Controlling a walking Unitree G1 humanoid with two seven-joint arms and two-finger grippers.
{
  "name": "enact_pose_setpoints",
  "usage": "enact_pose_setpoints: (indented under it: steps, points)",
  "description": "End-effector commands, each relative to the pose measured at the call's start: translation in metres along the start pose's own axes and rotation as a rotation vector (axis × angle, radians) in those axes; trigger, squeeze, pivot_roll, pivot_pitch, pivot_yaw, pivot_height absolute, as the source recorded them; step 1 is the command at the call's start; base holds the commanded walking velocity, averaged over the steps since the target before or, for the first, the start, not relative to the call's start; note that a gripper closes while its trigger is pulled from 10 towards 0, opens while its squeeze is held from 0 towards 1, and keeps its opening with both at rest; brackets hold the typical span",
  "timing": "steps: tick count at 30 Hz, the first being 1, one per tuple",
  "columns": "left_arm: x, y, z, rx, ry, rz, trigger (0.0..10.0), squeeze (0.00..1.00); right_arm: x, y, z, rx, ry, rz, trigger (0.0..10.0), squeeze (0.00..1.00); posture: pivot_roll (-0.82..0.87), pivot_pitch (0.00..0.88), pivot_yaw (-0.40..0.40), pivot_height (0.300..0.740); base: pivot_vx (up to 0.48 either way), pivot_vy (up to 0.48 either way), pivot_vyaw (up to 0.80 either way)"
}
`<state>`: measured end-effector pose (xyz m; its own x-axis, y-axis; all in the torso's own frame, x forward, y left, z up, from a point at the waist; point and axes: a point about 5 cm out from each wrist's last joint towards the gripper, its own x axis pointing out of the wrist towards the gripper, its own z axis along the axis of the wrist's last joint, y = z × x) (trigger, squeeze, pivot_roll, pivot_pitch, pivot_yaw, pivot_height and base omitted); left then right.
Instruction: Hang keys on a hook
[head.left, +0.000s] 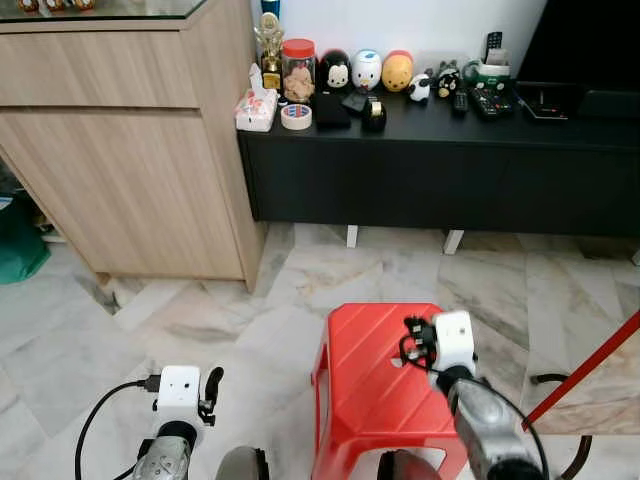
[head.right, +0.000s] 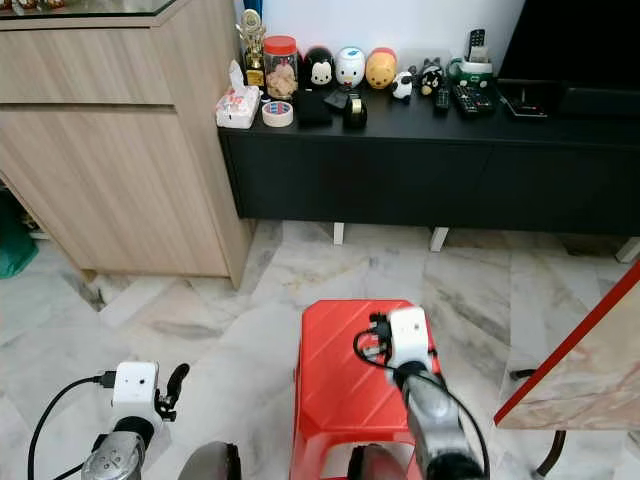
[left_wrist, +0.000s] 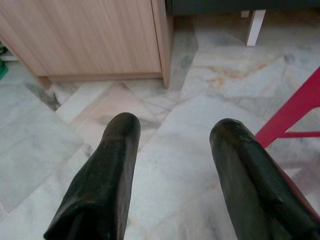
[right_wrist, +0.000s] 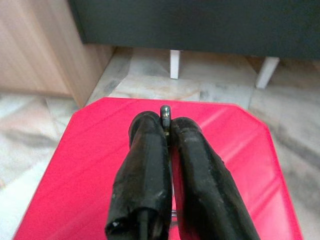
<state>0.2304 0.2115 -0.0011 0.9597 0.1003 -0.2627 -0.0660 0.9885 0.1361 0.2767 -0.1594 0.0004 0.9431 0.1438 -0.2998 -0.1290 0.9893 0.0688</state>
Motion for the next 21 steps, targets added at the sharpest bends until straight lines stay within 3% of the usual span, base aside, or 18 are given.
enact_pose_setpoints:
  steps: [1,18,21]
  points:
    - [0.000,0.000,-0.001,-0.014,0.000,0.003,10.0,0.00,0.002,-0.005,0.012,0.040,-0.059,-0.040,10.0,0.00,0.03,0.000,-0.026,0.631,0.000,0.000,0.00]
    - [0.004,-0.001,0.000,-0.017,-0.015,-0.006,10.0,0.00,0.010,-0.007,0.028,0.023,-0.085,-0.057,10.0,0.00,0.04,0.000,-0.030,0.631,0.000,0.000,0.00]
    - [0.004,-0.002,0.000,-0.021,-0.017,-0.003,10.0,0.00,0.010,-0.008,0.029,0.022,-0.083,-0.062,10.0,0.00,0.04,0.000,-0.031,0.631,-0.250,0.000,0.00]
